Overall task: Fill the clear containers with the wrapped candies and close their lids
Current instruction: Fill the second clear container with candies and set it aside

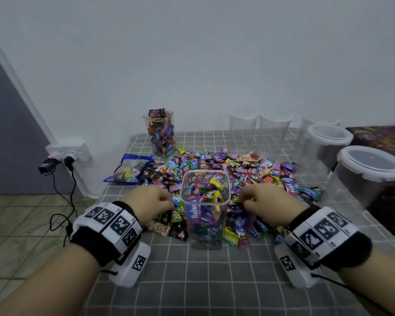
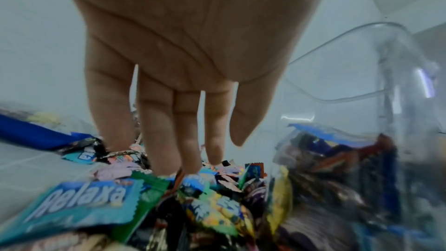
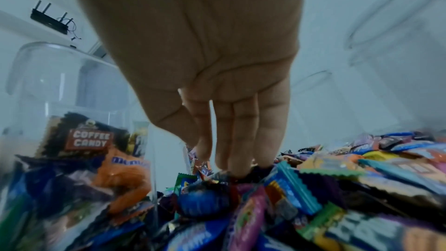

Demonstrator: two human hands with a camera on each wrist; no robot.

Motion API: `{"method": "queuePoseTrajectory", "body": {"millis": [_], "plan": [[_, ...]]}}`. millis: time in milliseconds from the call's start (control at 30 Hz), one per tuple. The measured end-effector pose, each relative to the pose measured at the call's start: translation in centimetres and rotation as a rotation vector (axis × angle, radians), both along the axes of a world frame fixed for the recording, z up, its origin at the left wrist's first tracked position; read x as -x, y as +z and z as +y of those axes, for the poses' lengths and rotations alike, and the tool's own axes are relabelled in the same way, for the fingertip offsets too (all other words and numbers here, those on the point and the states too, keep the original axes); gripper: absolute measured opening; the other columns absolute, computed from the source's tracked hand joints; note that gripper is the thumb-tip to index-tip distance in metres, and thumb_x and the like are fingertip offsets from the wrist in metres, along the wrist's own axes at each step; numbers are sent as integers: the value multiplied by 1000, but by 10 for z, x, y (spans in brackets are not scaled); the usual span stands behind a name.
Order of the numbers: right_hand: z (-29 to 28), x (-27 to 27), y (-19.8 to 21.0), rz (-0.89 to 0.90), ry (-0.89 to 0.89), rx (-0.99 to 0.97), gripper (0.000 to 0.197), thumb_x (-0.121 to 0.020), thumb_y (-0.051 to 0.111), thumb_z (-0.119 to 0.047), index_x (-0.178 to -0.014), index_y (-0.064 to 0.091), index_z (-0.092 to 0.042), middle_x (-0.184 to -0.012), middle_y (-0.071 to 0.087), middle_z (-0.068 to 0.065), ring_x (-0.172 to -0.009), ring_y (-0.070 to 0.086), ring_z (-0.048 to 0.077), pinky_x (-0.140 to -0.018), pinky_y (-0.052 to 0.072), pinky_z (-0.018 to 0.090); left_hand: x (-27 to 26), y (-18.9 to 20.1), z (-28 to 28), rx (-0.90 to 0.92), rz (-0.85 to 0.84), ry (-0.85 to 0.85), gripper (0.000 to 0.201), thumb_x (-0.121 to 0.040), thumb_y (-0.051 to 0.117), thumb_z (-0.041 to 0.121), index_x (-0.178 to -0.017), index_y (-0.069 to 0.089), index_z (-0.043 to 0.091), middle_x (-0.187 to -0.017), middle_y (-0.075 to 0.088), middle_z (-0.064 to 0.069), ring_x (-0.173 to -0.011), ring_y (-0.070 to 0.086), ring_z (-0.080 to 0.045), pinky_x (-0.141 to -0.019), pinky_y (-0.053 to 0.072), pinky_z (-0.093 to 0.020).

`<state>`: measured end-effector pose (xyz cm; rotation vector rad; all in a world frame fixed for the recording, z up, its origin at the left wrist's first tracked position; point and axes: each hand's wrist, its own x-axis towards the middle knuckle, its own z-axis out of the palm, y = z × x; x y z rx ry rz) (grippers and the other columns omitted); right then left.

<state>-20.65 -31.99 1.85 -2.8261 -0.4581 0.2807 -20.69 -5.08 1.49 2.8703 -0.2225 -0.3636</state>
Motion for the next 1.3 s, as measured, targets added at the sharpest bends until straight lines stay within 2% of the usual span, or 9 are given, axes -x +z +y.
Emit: {"method": "queuePoseTrajectory", "body": {"millis": [33, 100, 233, 367, 567, 700, 867, 1000, 1300], "plan": [[2, -1, 0, -67, -19, 1, 23, -93, 47, -23, -112, 60, -21, -111, 62, 1, -97, 57, 17, -82, 47, 30, -2, -1, 0, -3, -70, 43, 13, -93, 51, 37, -81, 56, 35, -81, 58, 13, -71, 52, -1, -64, 40, -21], [6, -2, -2, -134, -28, 37, 34, -92, 49, -30, -126, 51, -23, -123, 53, 1, -108, 52, 19, -87, 44, 31, -6, -6, -1, -21, -138, 98, 12, -89, 56, 45, -95, 57, 34, -96, 58, 10, -85, 56, -7, -70, 43, -24], [12, -5, -14, -32, 38, 152, 78, -85, 58, -45, -149, 16, -26, -146, 30, 2, -129, 36, 22, -98, 43, 39, -23, -32, -2, -102, -48, 73, 79, -75, 64, 60, -142, 30, 35, -142, 37, 2, -125, 44, -20, -100, 44, -41], [14, -10, -27, 56, 65, 267, 100, -79, 63, -54, -151, -2, -30, -156, 11, 6, -137, 26, 29, -103, 40, 43, -27, -45, -7, -135, 75, 62, 114, -60, 69, 70, -148, 2, 40, -155, 16, -2, -141, 22, -28, -108, 34, -49], [15, -15, -34, 121, 77, 361, 97, -78, 63, -59, -151, 3, -35, -159, 4, 7, -139, 27, 32, -104, 40, 44, -25, -43, -15, -182, 122, -3, 95, -70, 70, 59, -146, 15, 43, -147, 37, -6, -125, 47, -28, -100, 44, -42], [17, -16, -32, 78, 103, 356, 70, -84, 63, -48, -145, 30, -35, -139, 36, 7, -121, 46, 29, -93, 48, 39, -22, -36, -24, -218, 89, -1, 63, -80, 68, 47, -136, 42, 35, -129, 56, -3, -113, 55, -23, -96, 47, -38], [19, -14, -28, 42, 74, 279, 36, -92, 56, -29, -127, 55, -28, -121, 52, 6, -106, 54, 25, -88, 51, 40, -16, -24, -33, -227, -12, 41, 20, -94, 50, 25, -109, 61, 18, -113, 64, -7, -103, 59, -26, -88, 50, -34], [20, -13, -24, -6, 71, 272, 27, -94, 50, -22, -118, 61, -19, -113, 60, 6, -103, 56, 24, -84, 49, 34, -16, -24, -31, -228, -84, 34, 22, -95, 44, 19, -105, 63, 17, -113, 62, -9, -103, 56, -27, -88, 49, -36], [13, -8, -16, -69, -11, 147, 35, -95, 47, -23, -128, 57, -20, -116, 64, 6, -105, 58, 23, -85, 49, 32, -10, -16, -34, -184, -161, 81, 26, -95, 40, 11, -105, 64, 10, -112, 64, -10, -103, 58, -26, -76, 39, -26]]}}
